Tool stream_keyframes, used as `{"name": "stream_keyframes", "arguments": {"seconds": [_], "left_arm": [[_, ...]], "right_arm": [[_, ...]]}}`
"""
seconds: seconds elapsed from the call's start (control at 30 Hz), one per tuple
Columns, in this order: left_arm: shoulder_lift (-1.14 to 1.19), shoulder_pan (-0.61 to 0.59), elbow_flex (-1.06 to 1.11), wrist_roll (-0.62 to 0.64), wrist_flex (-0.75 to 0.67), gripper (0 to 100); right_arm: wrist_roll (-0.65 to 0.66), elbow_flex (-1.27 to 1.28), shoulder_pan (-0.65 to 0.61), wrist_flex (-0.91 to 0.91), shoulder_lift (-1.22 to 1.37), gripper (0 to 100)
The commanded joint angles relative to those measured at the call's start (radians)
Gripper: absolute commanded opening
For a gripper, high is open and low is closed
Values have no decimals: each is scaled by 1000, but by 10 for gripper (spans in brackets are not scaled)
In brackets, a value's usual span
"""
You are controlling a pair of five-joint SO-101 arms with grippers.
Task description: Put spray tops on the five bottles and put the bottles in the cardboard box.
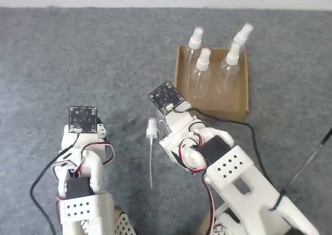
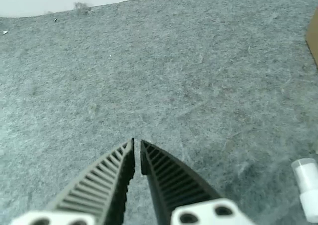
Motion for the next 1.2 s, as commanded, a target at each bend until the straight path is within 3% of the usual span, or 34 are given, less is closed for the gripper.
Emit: {"name": "stream_keyframes", "arguments": {"seconds": [0.0, 0.63, 0.77, 1.17], "left_arm": [[-18, 3, -10, -8, -28, 12], [-18, 3, -5, -9, -28, 12], [-18, 14, 30, -8, -94, 12], [-18, 29, 50, -9, -123, 12]], "right_arm": [[14, -3, -4, -8, -24, 273], [15, -21, -1, -7, -21, 274], [15, -74, -4, 18, -13, 274], [5, -321, -5, 67, 424, 274]]}}
